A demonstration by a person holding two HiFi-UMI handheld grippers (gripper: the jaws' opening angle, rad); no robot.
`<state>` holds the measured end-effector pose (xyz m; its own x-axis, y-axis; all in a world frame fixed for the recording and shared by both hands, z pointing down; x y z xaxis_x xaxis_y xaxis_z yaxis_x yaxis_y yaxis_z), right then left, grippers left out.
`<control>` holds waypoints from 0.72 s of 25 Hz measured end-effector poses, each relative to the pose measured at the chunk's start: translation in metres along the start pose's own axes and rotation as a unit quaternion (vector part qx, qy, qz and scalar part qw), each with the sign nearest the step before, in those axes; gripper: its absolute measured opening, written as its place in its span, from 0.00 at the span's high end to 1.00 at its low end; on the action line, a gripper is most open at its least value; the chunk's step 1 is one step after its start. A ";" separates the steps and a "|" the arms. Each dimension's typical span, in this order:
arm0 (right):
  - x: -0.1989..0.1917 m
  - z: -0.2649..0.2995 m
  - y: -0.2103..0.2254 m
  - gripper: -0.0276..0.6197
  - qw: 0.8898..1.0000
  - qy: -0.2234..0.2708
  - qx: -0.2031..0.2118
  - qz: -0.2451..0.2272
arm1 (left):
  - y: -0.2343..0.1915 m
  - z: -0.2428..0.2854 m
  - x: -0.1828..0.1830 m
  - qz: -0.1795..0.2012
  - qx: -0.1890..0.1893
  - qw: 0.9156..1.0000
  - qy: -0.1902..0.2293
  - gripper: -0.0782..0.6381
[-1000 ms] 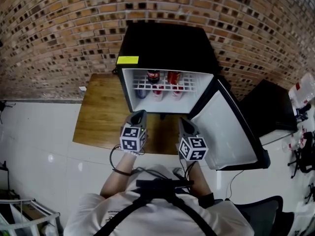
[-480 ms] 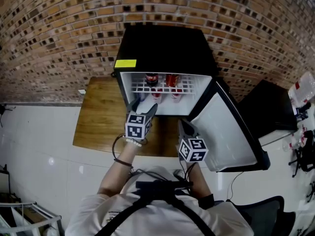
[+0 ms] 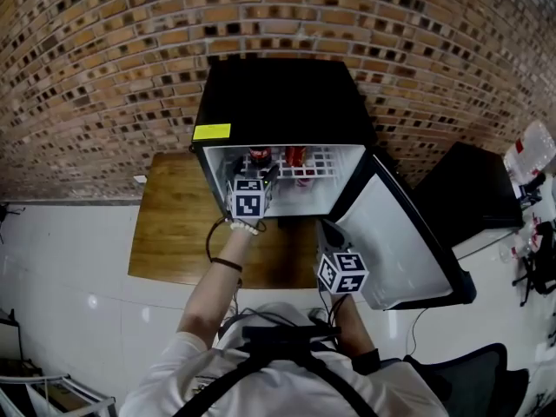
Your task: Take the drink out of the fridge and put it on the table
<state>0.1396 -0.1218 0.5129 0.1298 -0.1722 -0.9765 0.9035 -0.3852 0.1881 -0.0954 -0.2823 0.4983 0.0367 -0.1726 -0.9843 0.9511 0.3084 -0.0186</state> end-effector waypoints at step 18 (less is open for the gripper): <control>0.001 0.004 0.015 0.93 1.000 0.003 -0.019 0.010 | -0.010 0.050 0.010 0.017 0.007 1.000 -0.020 0.35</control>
<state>0.1520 -0.1314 0.5149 0.1500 -0.1730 -0.9734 0.9159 -0.3464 0.2027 -0.0891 -0.3334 0.4973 0.0801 -0.1999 -0.9765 0.9531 0.3022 0.0163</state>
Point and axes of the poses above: the fingertips, and each gripper's own axes: z forward along the fingers, y to its right, x out of its top, the point moved 10 cm from there along -z, backward along the fingers, and after that the axes turned 8 degrees about y, right-handed, at the moved point
